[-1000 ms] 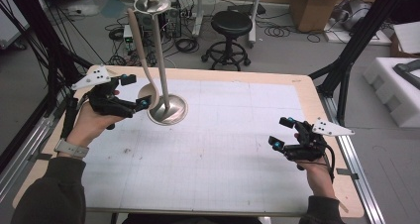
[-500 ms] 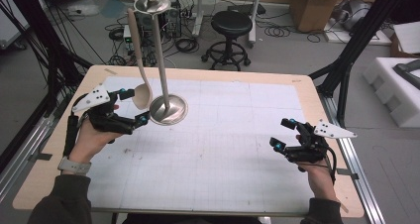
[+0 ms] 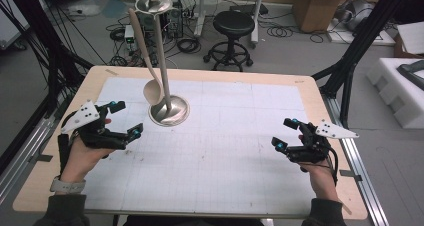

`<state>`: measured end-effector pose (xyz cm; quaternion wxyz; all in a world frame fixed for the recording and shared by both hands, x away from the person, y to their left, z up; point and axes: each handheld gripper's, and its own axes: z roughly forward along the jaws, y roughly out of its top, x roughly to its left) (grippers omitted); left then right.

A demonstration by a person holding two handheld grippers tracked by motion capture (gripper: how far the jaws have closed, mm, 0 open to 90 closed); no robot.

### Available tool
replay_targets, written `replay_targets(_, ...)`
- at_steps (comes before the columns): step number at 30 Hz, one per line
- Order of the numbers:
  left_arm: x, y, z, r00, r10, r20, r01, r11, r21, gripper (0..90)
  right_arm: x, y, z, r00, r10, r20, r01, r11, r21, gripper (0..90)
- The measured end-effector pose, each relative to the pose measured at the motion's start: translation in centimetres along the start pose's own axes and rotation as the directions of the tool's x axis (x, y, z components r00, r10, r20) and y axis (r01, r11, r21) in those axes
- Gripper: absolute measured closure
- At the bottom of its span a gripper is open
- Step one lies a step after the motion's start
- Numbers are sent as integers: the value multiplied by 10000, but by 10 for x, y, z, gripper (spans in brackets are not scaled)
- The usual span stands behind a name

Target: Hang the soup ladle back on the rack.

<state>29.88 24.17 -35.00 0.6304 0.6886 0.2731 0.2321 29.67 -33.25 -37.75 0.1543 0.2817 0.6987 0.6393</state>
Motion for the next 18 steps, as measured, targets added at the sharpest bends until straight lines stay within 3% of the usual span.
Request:
replay_targets(12,1,-24,-14,9977,42,-671,4,9976,689,18,0,0,-3,10000,40,80,-39,10000,-69,92)
replay_targets(18,3,-25,-18,9981,-158,-588,182,9990,401,17,1,0,-1,10000,-43,50,43,10000,-24,92)
